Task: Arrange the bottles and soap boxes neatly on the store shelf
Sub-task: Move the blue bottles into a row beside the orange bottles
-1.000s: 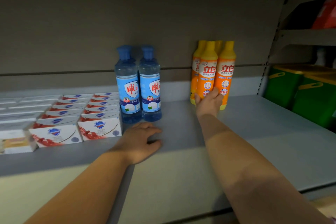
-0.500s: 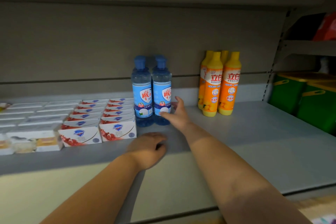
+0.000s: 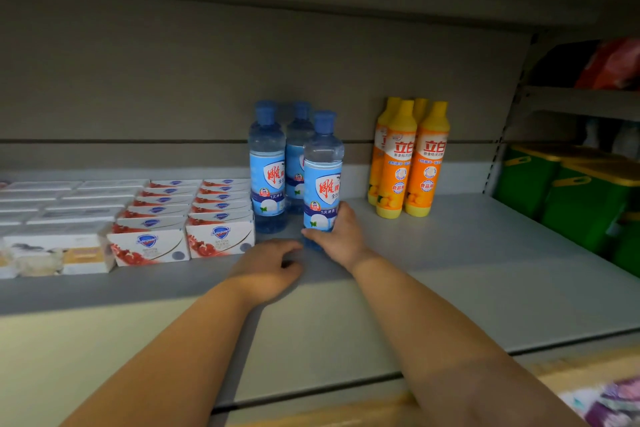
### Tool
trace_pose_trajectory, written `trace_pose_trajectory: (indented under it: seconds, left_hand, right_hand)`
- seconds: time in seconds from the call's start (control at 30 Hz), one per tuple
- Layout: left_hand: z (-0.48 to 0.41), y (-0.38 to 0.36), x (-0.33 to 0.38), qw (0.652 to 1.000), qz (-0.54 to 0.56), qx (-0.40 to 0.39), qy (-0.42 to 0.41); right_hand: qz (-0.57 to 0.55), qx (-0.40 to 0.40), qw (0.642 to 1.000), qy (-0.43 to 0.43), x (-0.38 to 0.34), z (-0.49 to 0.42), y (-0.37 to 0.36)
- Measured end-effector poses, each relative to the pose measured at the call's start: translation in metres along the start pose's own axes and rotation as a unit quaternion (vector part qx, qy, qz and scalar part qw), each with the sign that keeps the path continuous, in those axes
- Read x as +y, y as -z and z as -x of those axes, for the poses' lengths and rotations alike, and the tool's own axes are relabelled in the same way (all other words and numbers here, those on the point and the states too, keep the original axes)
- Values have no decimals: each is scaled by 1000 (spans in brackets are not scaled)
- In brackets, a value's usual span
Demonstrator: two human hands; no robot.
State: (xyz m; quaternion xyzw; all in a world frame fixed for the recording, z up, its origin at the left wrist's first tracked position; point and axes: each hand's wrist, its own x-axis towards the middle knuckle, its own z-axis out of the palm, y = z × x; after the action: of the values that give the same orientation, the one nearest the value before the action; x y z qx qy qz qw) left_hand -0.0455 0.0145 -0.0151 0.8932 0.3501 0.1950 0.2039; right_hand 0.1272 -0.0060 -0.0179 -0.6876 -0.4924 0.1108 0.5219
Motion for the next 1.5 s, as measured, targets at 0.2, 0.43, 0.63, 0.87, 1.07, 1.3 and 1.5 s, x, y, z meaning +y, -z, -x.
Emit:
trace_pose_trajectory:
  seconds: [0.2, 0.43, 0.63, 0.87, 1.07, 1.3, 1.5]
  left_hand:
    - [-1, 16, 1, 942, 308, 118, 62]
    - [2, 42, 11, 788, 582, 203, -15]
    - [7, 60, 6, 709, 661, 243, -23]
    - [14, 74, 10, 701, 680, 215, 5]
    - [19, 84, 8, 711, 676, 182, -69]
    - [20, 80, 7, 705, 663, 236, -82]
    - [17, 77, 7, 645, 723, 246, -22]
  right_hand:
    - [75, 47, 991, 99, -4, 13, 5]
    - [137, 64, 961, 233, -20, 18, 7]
    - [37, 101, 961, 255, -33, 17, 23]
    - [-230, 36, 946, 226, -69, 38, 31]
    - [-312, 27, 941, 128, -79, 37, 33]
    - [-384, -170, 878, -230, -75, 31, 34]
    - [-316, -14, 944, 90, -76, 34, 26]
